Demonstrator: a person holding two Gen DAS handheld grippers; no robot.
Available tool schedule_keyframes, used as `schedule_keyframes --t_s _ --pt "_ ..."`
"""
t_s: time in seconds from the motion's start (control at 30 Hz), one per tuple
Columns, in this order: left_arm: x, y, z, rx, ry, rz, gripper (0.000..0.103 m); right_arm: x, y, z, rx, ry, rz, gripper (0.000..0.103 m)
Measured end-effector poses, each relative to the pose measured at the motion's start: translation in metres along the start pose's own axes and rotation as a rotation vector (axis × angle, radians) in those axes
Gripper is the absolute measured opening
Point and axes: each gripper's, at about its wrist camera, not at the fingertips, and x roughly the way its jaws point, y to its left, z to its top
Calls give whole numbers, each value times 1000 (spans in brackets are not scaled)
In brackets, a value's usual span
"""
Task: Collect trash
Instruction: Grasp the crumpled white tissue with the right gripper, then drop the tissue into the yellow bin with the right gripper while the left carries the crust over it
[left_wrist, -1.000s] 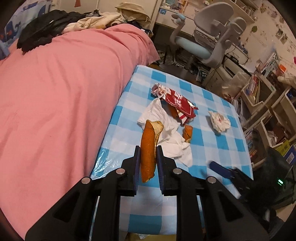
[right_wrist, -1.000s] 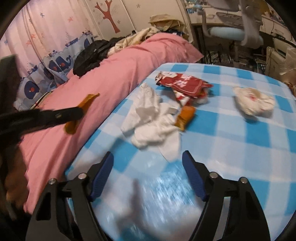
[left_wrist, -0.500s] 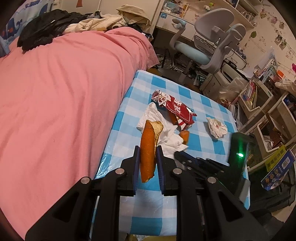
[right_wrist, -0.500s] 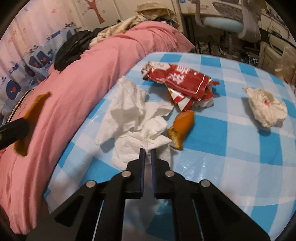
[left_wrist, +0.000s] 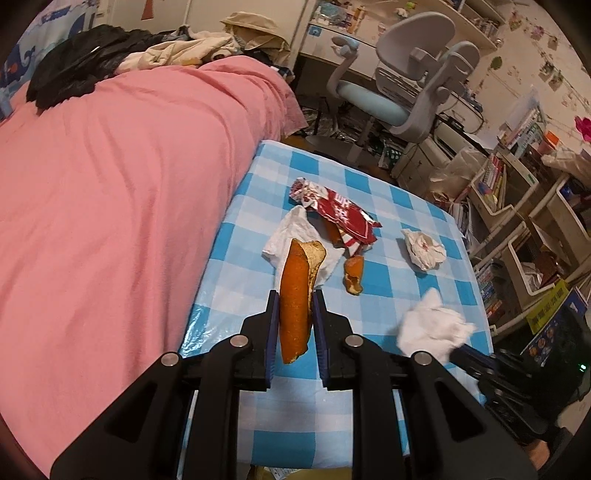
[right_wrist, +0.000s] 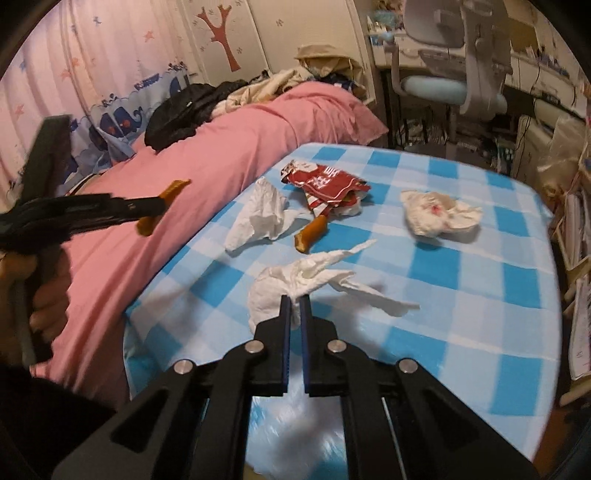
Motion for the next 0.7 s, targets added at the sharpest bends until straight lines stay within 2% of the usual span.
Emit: schedule_keyframes --t_s 0.13,0.3,0.43,0.7 --pt "4 -9 -3 29 8 -6 17 -18 0 -9 -11 -30 11 6" --pt "7 -22 -9 74 17 0 17 -21 2 -22 -27 -34 14 6" --pt "5 -31 -14 108 9 12 17 -24 3 -29 -17 -36 37 6" --pt "-14 -42 -36 128 -25 20 17 -39 28 -50 -87 -21 115 6"
